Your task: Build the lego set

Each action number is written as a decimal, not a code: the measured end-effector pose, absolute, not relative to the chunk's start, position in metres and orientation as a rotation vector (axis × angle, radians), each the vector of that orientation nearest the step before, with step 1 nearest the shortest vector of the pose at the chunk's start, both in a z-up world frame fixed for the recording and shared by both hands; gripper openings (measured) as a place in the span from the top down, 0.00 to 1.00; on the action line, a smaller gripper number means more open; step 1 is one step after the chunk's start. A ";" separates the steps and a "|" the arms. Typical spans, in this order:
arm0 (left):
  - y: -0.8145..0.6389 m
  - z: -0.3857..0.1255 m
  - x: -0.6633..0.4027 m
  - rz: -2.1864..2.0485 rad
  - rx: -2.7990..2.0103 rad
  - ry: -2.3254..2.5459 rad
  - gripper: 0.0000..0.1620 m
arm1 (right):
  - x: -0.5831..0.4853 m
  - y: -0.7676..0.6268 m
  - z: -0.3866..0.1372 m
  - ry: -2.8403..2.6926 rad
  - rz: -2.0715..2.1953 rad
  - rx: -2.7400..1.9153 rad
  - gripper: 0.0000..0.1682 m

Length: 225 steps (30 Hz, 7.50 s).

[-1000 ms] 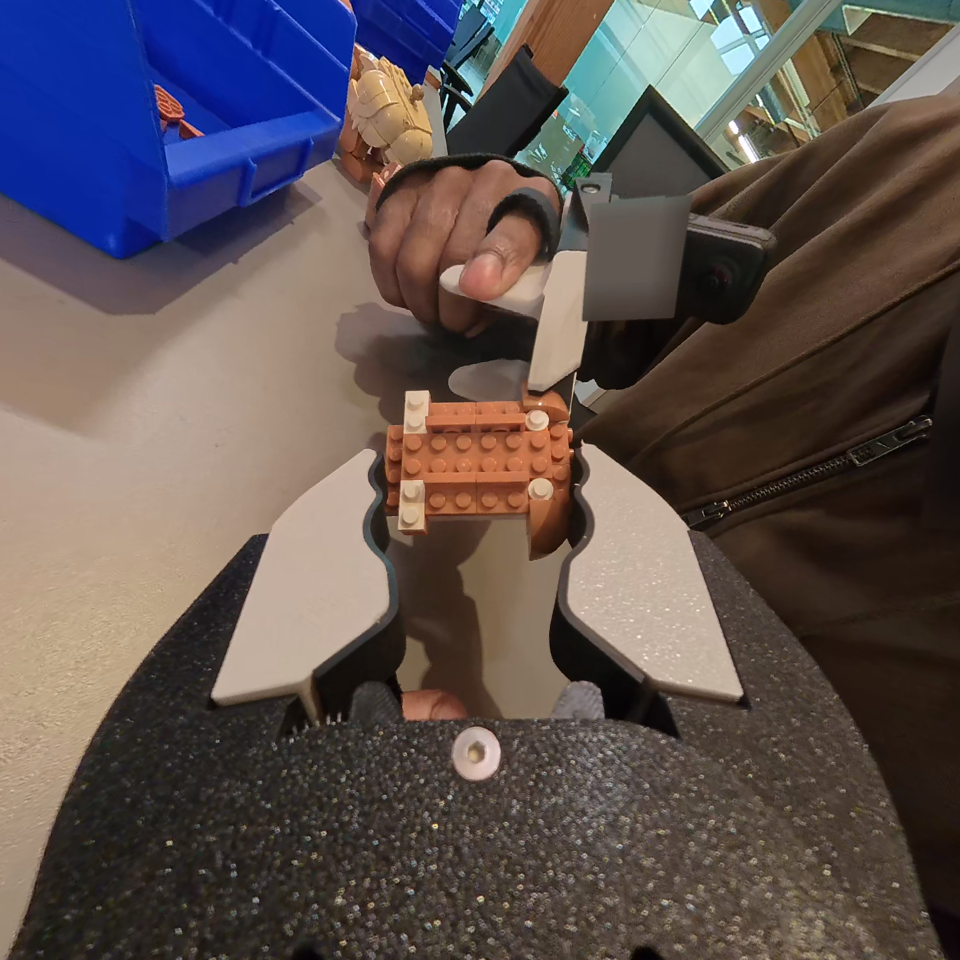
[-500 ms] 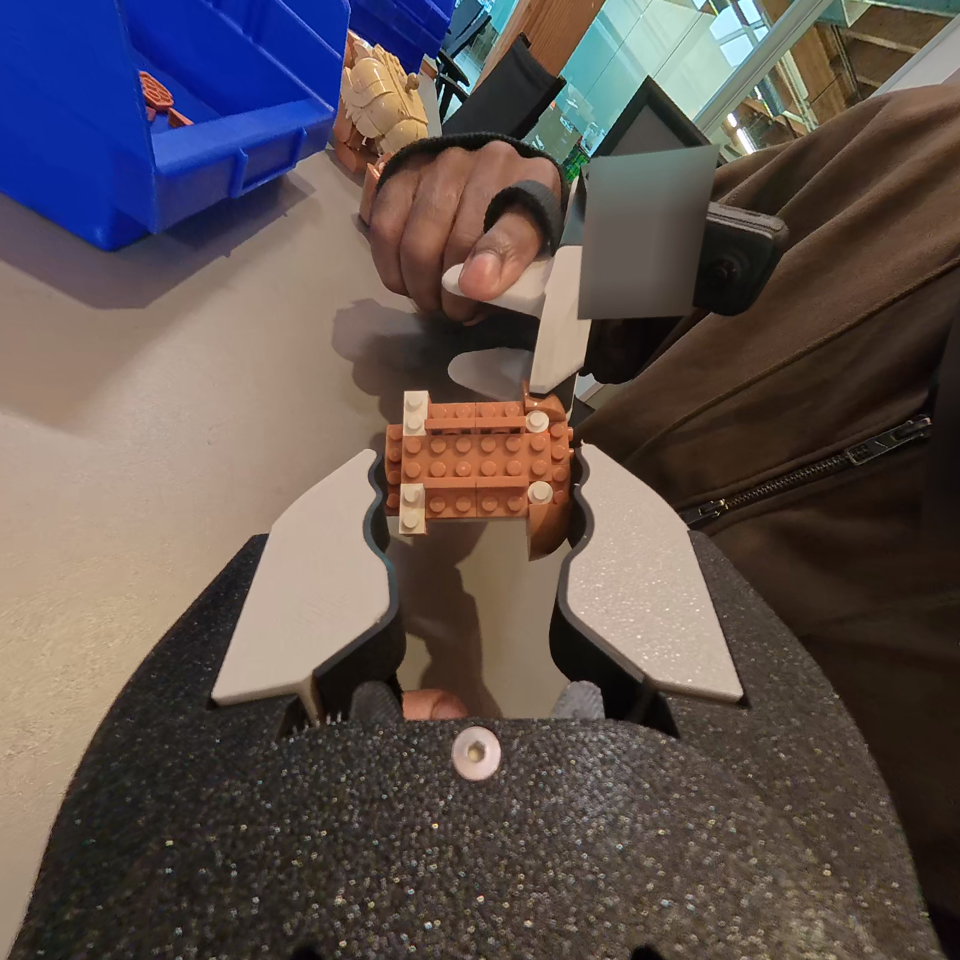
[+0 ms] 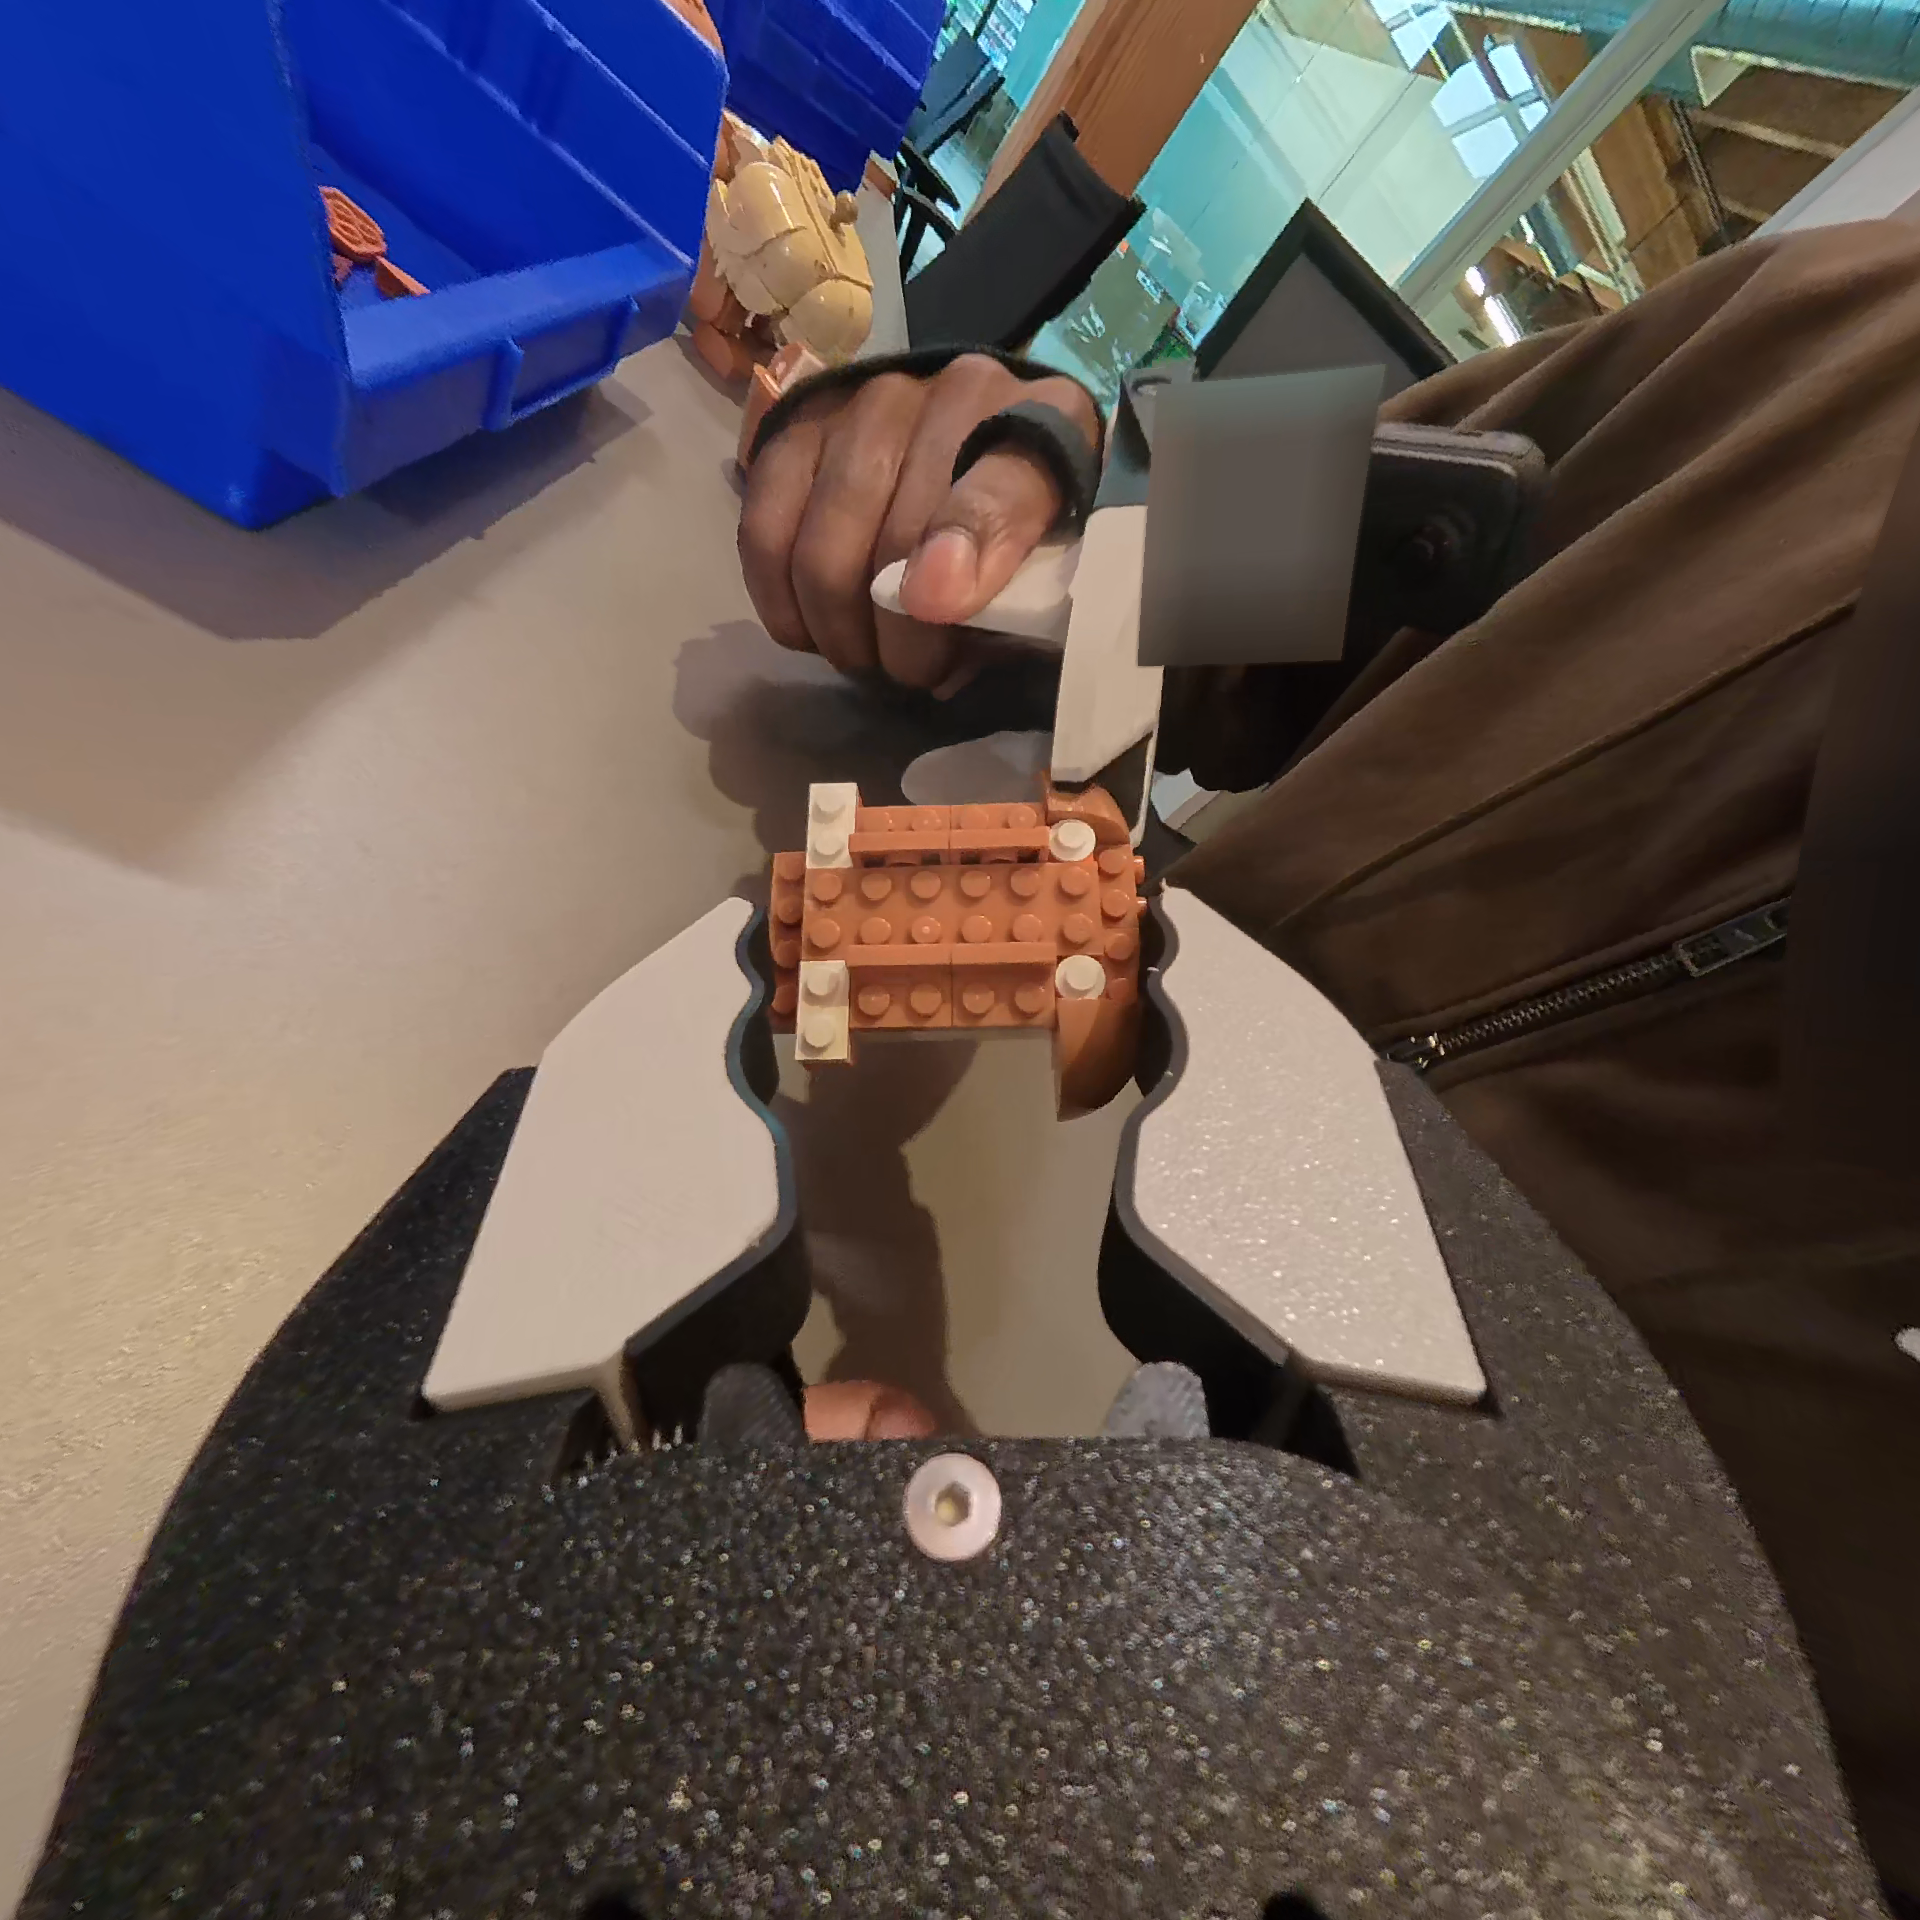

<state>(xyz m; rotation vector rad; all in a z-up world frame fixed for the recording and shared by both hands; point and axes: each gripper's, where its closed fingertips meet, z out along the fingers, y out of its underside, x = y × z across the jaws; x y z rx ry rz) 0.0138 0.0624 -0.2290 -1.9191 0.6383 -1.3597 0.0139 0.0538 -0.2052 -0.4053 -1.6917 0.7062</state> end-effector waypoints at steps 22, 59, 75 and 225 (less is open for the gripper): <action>0.050 -0.216 0.019 -1.439 -1.819 0.434 0.48 | 0.015 0.046 -0.187 -1.565 0.598 -0.246 0.89; 0.069 -0.194 0.023 -1.303 -1.867 0.132 0.52 | 0.021 0.062 -0.163 -1.410 0.935 -0.437 0.89; 0.063 -0.233 0.014 -1.281 -1.957 0.311 0.52 | 0.013 0.056 -0.203 -1.606 0.687 -0.422 0.88; 0.225 -0.275 -0.193 0.357 -2.324 0.888 0.80 | -0.054 0.162 -0.255 -1.639 0.613 -1.228 1.00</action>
